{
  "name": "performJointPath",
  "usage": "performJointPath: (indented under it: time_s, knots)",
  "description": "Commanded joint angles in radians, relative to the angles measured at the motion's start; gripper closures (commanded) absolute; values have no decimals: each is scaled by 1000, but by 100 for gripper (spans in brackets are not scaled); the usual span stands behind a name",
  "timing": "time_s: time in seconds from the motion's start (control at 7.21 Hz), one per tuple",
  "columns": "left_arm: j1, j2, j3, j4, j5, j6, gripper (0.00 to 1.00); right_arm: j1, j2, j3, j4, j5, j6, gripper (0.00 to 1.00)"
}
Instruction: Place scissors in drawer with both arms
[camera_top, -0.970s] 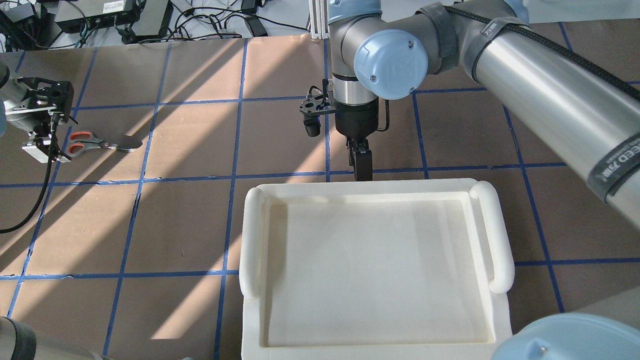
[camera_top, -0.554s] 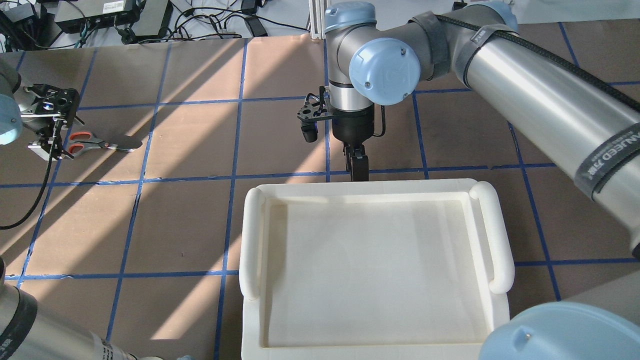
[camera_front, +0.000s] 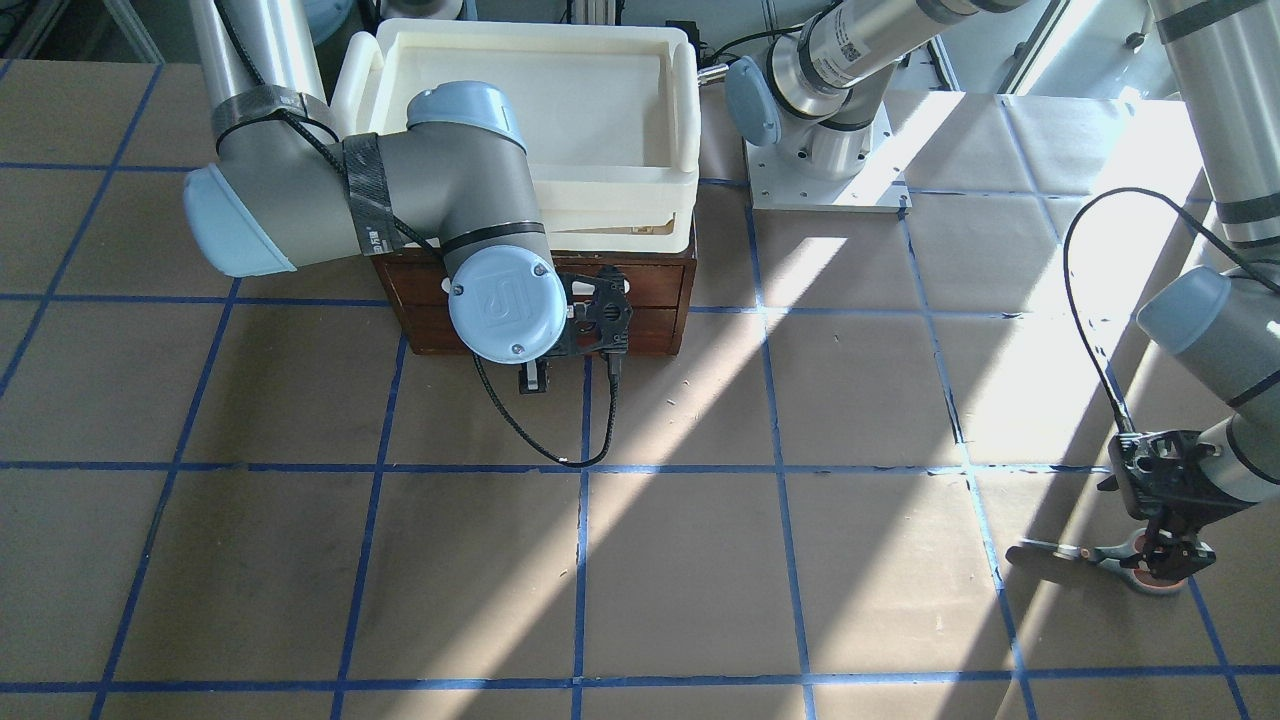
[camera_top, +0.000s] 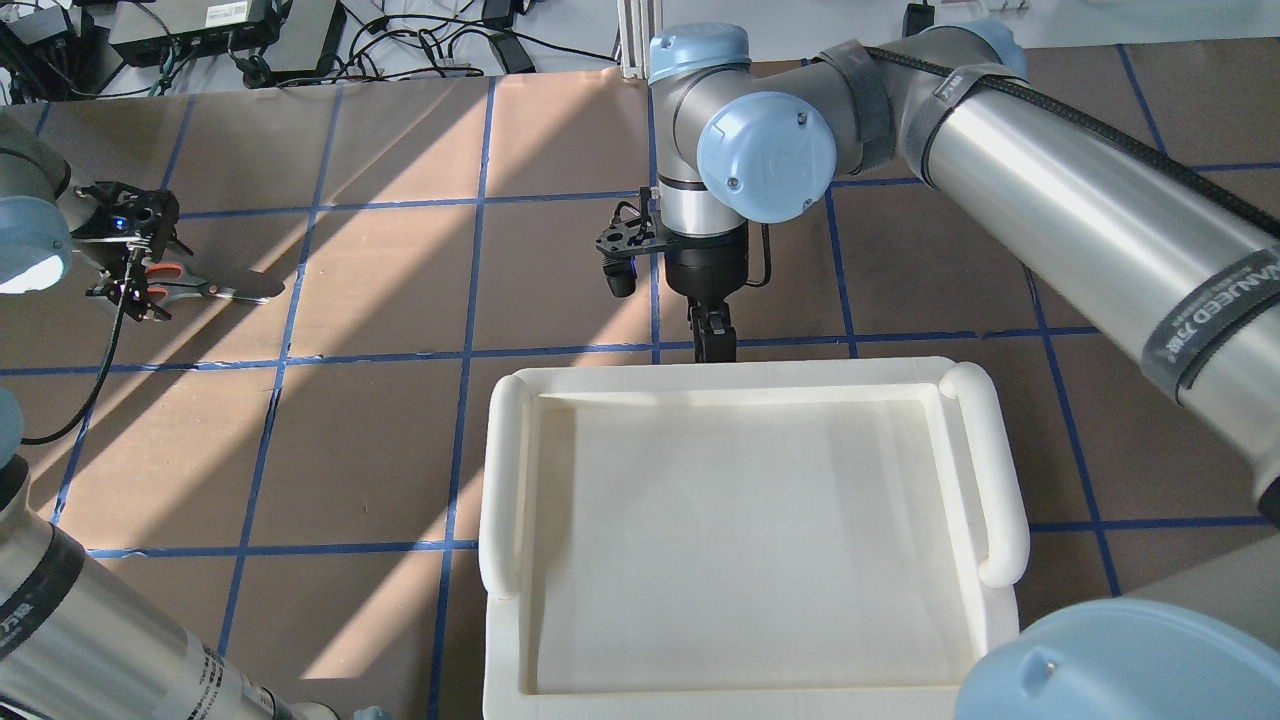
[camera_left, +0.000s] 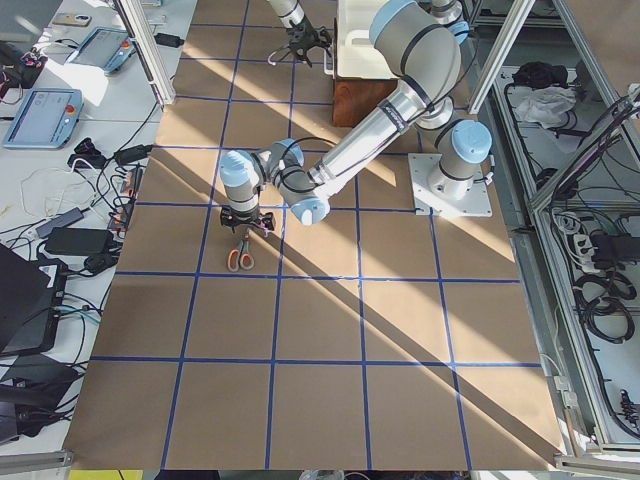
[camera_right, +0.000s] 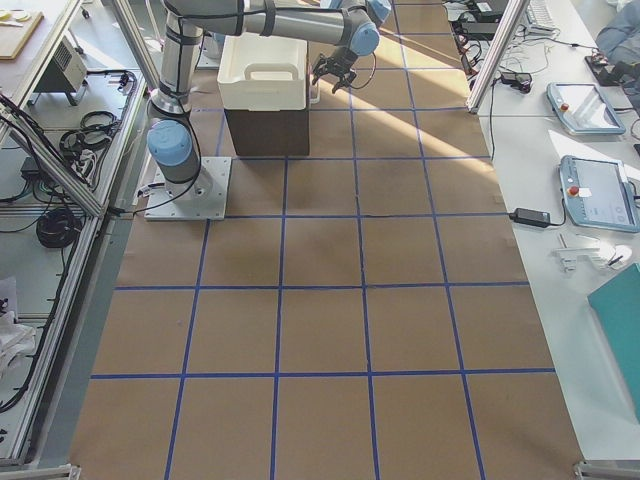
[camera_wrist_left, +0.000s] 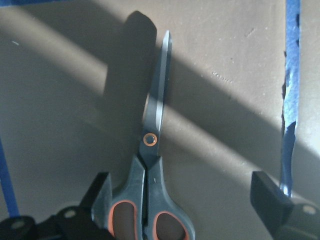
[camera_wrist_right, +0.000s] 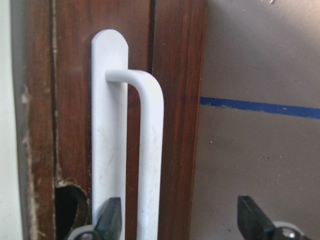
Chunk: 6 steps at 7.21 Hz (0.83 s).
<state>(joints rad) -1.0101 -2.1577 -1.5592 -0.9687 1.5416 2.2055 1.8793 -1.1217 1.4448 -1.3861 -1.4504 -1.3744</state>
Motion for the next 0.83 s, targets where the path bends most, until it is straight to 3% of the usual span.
performJointPath:
  time_s: [0.0, 0.28, 0.42, 0.69]
  knots:
    - [7, -39, 16, 27, -12, 17, 0, 0, 2, 8, -2, 1, 6, 21]
    - [7, -68, 31, 28, -14, 17, 0, 0, 3, 11, -11, 1, 6, 26]
    - [7, -70, 31, 28, -32, 17, 0, 0, 3, 11, -51, -2, 3, 34]
    - [7, -79, 31, 28, -31, 16, 0, -5, 13, 0, -71, -4, -5, 34]
